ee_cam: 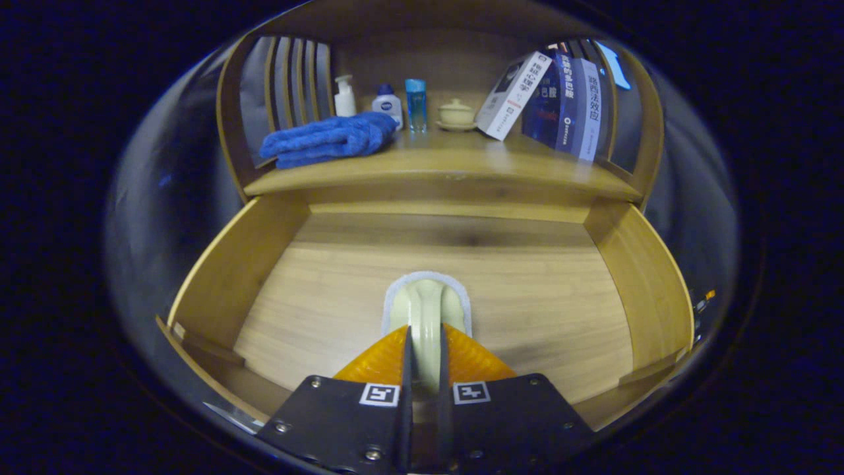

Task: Pull open the drawer, take out the items inside it, and place them on the countertop above the cabinet.

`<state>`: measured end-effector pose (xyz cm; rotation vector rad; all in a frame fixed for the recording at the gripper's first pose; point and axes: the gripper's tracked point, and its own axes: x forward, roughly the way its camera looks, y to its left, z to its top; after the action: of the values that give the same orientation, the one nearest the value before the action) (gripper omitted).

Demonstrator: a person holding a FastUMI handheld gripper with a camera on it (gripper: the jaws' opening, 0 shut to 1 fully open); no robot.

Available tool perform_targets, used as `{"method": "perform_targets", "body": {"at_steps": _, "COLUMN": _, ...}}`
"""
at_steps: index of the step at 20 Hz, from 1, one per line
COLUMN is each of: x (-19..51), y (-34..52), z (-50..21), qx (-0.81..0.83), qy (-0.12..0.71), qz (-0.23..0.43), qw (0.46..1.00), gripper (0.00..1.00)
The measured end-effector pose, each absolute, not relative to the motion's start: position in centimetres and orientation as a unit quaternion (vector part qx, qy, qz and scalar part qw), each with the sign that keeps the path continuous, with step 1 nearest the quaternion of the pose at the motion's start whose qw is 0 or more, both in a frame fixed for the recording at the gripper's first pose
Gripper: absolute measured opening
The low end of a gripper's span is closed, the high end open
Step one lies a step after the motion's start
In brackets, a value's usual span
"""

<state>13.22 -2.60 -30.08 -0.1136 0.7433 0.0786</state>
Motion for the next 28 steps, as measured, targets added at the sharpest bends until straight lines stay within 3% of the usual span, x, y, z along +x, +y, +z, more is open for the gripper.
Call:
{"method": "perform_targets", "body": {"at_steps": 11, "x": 13.6, "y": -1.9, "z": -18.3, "qx": -0.08, "qy": 0.185, "qz": 0.038, "qw": 0.979, "gripper": 0.15}}
{"method": "perform_targets", "body": {"at_steps": 21, "x": 18.0, "y": -1.6, "z": -13.7, "qx": -0.075, "qy": 0.183, "qz": 0.023, "qw": 0.98, "gripper": 0.15}}
{"method": "perform_targets", "body": {"at_steps": 28, "x": 24.2, "y": -2.9, "z": -16.3, "qx": -0.108, "qy": 0.227, "qz": -0.003, "qw": 0.968, "gripper": 0.16}}
